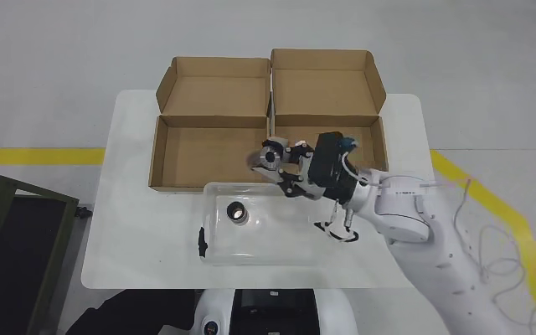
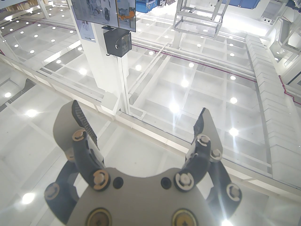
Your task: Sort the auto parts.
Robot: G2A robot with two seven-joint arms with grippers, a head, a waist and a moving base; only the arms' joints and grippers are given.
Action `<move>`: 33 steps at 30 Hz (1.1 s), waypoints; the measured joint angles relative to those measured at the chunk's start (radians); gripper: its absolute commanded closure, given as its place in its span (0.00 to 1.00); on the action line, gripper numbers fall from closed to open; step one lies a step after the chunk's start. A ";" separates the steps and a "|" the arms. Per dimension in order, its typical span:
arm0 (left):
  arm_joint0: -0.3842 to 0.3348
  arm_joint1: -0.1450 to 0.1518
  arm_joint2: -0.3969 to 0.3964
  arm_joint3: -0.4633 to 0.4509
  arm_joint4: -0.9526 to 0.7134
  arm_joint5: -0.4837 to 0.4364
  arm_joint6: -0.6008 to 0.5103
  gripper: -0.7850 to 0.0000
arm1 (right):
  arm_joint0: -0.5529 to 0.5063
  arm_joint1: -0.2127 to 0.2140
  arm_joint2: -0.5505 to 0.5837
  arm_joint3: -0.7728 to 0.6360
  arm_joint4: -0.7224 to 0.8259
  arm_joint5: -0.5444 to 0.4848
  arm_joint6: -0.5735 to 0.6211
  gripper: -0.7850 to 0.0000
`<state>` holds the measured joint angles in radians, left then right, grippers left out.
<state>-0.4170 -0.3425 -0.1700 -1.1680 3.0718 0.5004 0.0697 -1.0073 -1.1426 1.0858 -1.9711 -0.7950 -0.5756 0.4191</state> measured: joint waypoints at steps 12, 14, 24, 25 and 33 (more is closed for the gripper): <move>0.000 0.000 0.000 0.000 0.000 0.000 0.000 0.00 | 0.138 -0.043 -0.182 0.159 -0.044 0.080 0.085 1.00; 0.000 0.000 0.000 0.000 0.000 0.000 0.000 0.00 | 0.160 -0.051 -0.207 0.187 -0.048 0.093 0.100 1.00; 0.000 0.000 0.000 0.000 0.000 0.000 0.000 0.00 | 0.255 -0.093 -0.319 0.312 -0.091 0.162 0.164 1.00; 0.000 0.000 0.000 0.000 0.000 0.000 0.000 0.00 | 0.265 -0.099 -0.331 0.325 -0.098 0.170 0.174 1.00; 0.000 0.000 0.000 0.000 0.000 0.000 0.000 0.00 | 0.327 -0.133 -0.392 0.404 -0.135 0.225 0.223 1.00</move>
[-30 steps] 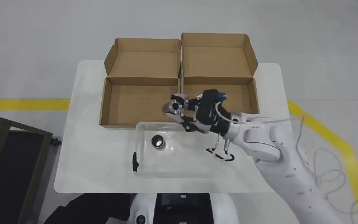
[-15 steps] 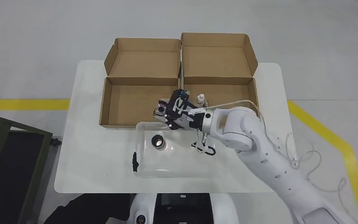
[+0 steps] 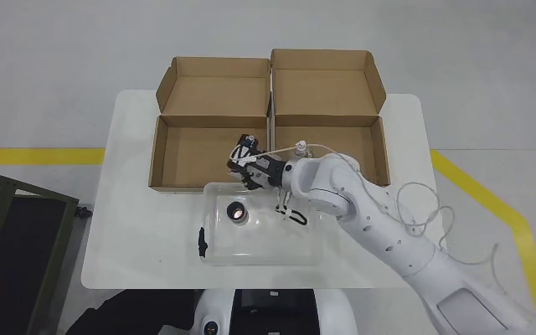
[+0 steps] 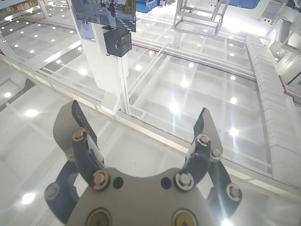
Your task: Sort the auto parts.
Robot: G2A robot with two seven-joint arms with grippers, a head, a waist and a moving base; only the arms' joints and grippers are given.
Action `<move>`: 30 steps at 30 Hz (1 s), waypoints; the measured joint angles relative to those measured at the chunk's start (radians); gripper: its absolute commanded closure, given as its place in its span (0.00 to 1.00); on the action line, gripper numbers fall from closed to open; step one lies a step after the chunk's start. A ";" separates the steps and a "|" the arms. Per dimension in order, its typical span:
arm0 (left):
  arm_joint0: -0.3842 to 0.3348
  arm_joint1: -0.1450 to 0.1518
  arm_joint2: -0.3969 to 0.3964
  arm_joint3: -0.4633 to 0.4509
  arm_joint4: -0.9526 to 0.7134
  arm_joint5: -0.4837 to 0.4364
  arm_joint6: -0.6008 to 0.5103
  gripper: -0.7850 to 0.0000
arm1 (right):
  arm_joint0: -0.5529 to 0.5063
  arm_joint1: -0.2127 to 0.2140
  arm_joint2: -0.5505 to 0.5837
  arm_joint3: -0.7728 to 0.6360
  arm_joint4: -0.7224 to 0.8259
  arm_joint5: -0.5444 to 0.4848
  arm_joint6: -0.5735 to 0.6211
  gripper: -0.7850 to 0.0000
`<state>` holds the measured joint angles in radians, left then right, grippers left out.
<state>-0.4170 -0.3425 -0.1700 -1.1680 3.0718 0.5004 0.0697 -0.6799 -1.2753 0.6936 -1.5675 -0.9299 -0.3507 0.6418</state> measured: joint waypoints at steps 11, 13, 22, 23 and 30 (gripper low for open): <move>0.000 0.000 0.000 0.000 0.000 0.000 0.000 0.00 | 0.099 -0.053 -0.049 0.129 0.051 0.035 0.079 1.00; 0.000 0.000 0.000 0.000 0.000 0.000 0.000 0.00 | 0.118 -0.065 -0.063 0.162 0.061 0.034 0.089 1.00; 0.000 0.000 0.000 0.000 0.000 0.000 0.000 0.00 | 0.181 -0.117 -0.116 0.299 0.092 0.045 0.115 1.00; 0.000 0.000 0.000 0.000 0.000 0.000 0.000 0.00 | 0.184 -0.122 -0.120 0.310 0.095 0.046 0.119 1.00; 0.000 0.000 0.000 0.000 0.000 0.000 0.000 0.00 | 0.200 -0.148 -0.135 0.380 0.118 0.034 0.133 0.97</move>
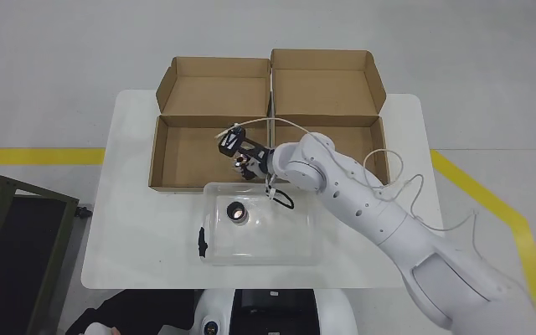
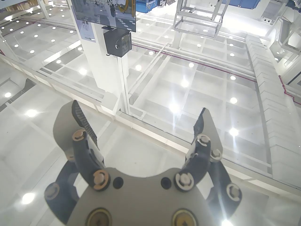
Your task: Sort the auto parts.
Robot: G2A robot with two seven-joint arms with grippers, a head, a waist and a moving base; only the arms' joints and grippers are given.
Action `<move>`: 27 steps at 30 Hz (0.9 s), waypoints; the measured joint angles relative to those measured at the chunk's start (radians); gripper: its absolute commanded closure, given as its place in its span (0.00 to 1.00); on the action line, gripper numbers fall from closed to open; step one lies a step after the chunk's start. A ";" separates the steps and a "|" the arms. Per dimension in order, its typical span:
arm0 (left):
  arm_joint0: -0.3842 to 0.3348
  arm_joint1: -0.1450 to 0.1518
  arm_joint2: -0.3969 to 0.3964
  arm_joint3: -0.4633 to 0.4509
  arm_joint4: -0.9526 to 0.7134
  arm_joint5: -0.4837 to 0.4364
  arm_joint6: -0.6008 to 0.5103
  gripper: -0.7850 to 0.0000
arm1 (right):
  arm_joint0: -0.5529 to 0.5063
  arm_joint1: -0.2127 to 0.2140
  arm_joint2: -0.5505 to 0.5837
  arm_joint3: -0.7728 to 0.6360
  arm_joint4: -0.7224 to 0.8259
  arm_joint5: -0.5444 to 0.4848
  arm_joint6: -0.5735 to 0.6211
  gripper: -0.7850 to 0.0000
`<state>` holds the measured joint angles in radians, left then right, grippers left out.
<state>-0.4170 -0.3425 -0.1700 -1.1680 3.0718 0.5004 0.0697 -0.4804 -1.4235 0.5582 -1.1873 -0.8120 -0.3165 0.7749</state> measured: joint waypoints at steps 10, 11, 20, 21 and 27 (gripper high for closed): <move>0.000 0.000 0.000 0.000 0.000 0.000 0.000 0.00 | 0.013 -0.025 -0.003 0.058 0.005 -0.012 0.020 0.71; 0.000 0.000 0.000 0.000 0.000 0.000 0.000 0.00 | 0.014 -0.027 -0.003 0.062 0.004 -0.013 0.021 0.67; 0.000 0.000 0.000 0.000 0.000 0.000 0.000 0.00 | 0.011 -0.038 0.007 0.074 -0.007 -0.020 0.033 0.58; 0.000 0.000 0.000 0.000 0.000 0.000 0.000 0.00 | 0.010 -0.039 0.008 0.074 -0.008 -0.020 0.034 0.58; 0.000 0.000 0.000 0.000 0.000 0.000 0.000 0.00 | -0.002 -0.036 0.033 0.031 -0.023 -0.028 0.023 0.56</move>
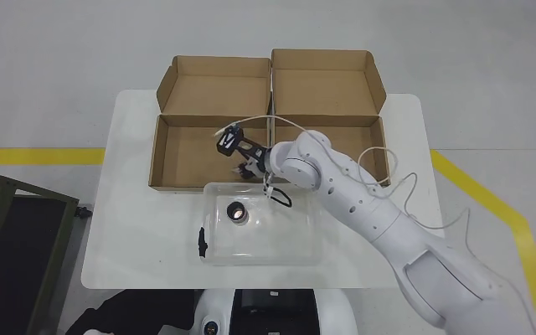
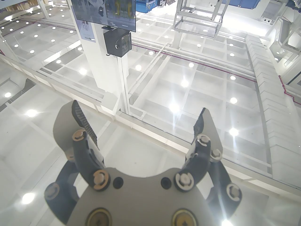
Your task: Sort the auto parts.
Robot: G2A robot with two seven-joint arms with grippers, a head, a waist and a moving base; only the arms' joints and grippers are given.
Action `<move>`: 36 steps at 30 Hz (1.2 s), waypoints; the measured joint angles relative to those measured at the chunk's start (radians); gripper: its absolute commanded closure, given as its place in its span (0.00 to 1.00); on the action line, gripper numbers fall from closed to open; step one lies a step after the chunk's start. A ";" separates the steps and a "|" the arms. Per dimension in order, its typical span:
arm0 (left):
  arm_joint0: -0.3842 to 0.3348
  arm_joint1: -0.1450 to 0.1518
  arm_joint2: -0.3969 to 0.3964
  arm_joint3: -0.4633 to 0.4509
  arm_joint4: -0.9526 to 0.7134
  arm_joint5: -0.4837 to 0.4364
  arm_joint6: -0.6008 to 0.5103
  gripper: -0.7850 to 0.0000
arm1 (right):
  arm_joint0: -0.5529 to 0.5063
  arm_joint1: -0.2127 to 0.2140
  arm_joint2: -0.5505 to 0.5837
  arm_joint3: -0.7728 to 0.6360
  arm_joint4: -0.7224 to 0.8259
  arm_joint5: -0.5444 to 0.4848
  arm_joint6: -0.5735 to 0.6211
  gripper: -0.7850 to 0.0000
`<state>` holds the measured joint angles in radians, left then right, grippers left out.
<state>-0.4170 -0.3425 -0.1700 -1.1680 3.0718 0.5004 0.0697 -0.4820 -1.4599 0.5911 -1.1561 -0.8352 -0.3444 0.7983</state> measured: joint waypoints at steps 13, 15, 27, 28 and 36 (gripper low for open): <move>0.000 0.000 0.000 0.000 0.000 0.000 0.000 0.00 | -0.195 0.078 0.142 -0.446 -0.107 -0.006 0.113 0.52; 0.000 0.000 0.000 0.000 0.000 0.000 0.000 0.00 | -0.237 0.090 0.160 -0.509 -0.127 -0.015 0.126 0.50; 0.000 0.000 0.000 0.000 0.000 0.000 0.000 0.00 | -0.441 0.141 0.195 -0.730 -0.252 -0.125 0.164 0.19; 0.000 0.000 0.000 0.000 0.000 0.000 0.000 0.00 | -0.455 0.144 0.193 -0.732 -0.268 -0.130 0.164 0.19; 0.000 0.000 0.000 0.000 0.000 0.000 0.000 0.00 | -0.496 0.154 0.194 -0.670 -0.307 -0.165 0.112 0.24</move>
<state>-0.4170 -0.3425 -0.1700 -1.1680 3.0718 0.5004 0.0697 -0.9776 -1.3063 0.7846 -1.8258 -1.1418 -0.5090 0.9106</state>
